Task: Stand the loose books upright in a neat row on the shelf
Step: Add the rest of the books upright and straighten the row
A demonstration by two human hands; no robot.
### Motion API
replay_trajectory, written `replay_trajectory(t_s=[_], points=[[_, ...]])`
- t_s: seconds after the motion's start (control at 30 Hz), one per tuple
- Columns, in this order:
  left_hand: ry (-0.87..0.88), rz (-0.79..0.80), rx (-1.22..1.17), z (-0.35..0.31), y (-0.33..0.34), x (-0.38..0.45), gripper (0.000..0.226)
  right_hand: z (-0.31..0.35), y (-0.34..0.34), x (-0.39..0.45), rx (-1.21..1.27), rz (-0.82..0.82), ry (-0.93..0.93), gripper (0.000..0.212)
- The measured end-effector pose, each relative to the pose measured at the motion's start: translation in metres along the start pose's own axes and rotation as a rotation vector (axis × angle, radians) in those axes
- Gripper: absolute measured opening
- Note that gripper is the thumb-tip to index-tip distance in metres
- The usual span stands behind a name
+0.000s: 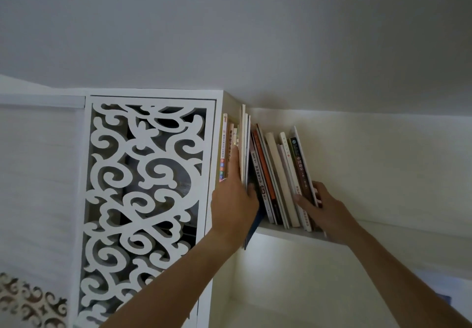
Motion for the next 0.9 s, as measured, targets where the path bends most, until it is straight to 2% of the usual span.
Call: replay_trajectory(t_s=[0.03, 0.1, 0.17, 0.27, 0.37, 0.5, 0.63, 0.73, 0.9], points=[[-0.004, 0.006, 0.013, -0.002, -0.003, 0.000, 0.087, 0.002, 0.001, 0.000, -0.023, -0.010, 0.042, 0.076], [0.002, 0.007, 0.050, -0.006, -0.011, 0.000, 0.087, 0.010, 0.003, -0.002, -0.127, -0.195, 0.026, 0.088], [0.019, 0.003, 0.056, -0.007, -0.018, -0.005, 0.085, 0.028, 0.013, -0.006, -0.232, -0.414, -0.128, 0.082], [0.020, -0.033, 0.057, -0.009, -0.028, -0.017, 0.085, 0.055, 0.036, -0.005, -0.379, -0.572, -0.275, 0.075], [0.027, -0.109, 0.059, -0.006, -0.044, -0.029, 0.085, 0.073, 0.062, 0.001, -0.527, -0.612, -0.237, 0.078], [0.082, -0.168, 0.096, 0.004, -0.071, -0.036, 0.086, 0.085, 0.095, 0.014, -0.660, -0.604, -0.133, 0.063], [0.043, -0.155, 0.094, 0.020, -0.086, -0.029, 0.085, 0.099, 0.129, 0.029, -0.621, -0.605, -0.171, 0.046], [0.061, -0.111, 0.105, 0.024, -0.085, -0.030, 0.087, 0.105, 0.141, 0.042, -0.535, -0.654, -0.111, 0.039], [0.086, -0.103, 0.170, 0.024, -0.087, -0.034, 0.086, 0.113, 0.140, 0.052, -0.467, -0.747, -0.039, 0.038]])
Point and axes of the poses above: each hand's wrist, its own x-axis towards the middle knuckle, its own y-axis out of the palm, z = x × y, the point moved 4 cm from there along x, towards the middle knuckle, and after that the axes turned 14 degrees about z, right-handed, at the moved point
